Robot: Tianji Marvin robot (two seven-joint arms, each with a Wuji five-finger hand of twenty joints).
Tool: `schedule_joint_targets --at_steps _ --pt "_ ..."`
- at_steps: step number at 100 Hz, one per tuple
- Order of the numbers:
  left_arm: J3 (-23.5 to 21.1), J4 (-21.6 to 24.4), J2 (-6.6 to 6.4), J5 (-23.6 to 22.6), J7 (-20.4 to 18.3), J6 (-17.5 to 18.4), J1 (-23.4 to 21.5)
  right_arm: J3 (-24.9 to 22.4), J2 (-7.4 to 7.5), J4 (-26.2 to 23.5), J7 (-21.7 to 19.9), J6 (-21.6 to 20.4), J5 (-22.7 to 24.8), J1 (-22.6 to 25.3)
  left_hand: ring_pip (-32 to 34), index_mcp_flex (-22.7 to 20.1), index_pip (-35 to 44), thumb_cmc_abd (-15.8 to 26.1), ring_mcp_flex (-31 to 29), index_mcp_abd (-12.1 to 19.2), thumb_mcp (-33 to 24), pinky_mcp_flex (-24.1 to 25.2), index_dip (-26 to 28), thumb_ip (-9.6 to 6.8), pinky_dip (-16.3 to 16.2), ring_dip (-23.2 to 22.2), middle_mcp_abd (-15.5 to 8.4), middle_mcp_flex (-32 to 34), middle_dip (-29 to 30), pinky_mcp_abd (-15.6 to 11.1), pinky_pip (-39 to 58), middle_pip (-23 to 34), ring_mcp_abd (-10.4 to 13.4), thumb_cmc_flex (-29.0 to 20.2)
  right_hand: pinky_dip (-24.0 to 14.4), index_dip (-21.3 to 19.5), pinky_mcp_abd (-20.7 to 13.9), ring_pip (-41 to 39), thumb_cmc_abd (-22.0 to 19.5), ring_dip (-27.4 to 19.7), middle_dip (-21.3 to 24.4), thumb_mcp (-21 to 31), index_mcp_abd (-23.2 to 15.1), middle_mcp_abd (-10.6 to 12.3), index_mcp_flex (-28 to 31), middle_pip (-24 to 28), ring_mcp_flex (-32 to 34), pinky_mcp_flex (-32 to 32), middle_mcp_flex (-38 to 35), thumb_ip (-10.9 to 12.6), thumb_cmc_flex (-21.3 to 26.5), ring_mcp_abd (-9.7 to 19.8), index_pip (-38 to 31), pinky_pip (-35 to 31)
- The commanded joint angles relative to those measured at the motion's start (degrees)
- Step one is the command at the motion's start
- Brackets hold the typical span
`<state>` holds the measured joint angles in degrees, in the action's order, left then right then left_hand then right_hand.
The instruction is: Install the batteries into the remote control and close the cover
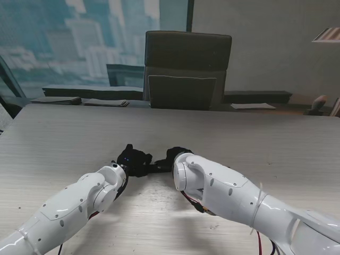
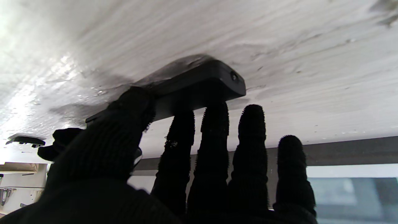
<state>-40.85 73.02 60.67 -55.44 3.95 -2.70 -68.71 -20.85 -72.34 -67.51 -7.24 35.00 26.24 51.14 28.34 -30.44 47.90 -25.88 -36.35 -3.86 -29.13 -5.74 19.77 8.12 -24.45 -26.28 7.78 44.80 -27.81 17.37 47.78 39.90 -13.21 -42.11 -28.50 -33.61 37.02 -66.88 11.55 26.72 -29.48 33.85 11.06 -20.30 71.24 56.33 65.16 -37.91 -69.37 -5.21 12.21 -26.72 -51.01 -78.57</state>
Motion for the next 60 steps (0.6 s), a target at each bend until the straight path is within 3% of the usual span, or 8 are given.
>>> schedule_joint_targets --at_steps 1,60 --pt "1.02 -0.94 0.13 0.17 -1.98 -0.01 -1.16 0.00 -0.76 0.57 -0.43 0.04 -0.51 0.33 0.81 -4.97 4.47 3.71 -0.66 6.99 -2.14 0.12 1.76 -2.63 -0.86 -0.45 -5.68 2.48 2.68 0.45 1.46 -3.23 -1.10 -2.90 -1.18 0.50 2.97 0.02 -1.67 -0.99 -0.25 -1.40 1.43 -4.46 1.80 -0.28 1.76 -0.46 -1.42 0.82 -1.36 -2.59 0.82 -2.27" --pt "0.85 -1.00 0.14 0.38 -2.04 -0.01 -1.27 1.38 -2.51 3.15 -0.23 1.83 -2.30 -0.48 0.82 -4.93 4.41 3.79 -0.62 7.01 -1.88 0.15 1.76 -2.71 -0.86 -0.45 -5.72 2.44 2.91 0.44 1.45 -3.10 -1.08 -3.03 -1.15 0.63 2.97 -0.20 1.12 -1.54 -0.38 1.28 1.25 -4.05 2.12 -0.20 2.99 -2.20 -2.09 1.01 -0.58 -2.24 0.35 -2.23"
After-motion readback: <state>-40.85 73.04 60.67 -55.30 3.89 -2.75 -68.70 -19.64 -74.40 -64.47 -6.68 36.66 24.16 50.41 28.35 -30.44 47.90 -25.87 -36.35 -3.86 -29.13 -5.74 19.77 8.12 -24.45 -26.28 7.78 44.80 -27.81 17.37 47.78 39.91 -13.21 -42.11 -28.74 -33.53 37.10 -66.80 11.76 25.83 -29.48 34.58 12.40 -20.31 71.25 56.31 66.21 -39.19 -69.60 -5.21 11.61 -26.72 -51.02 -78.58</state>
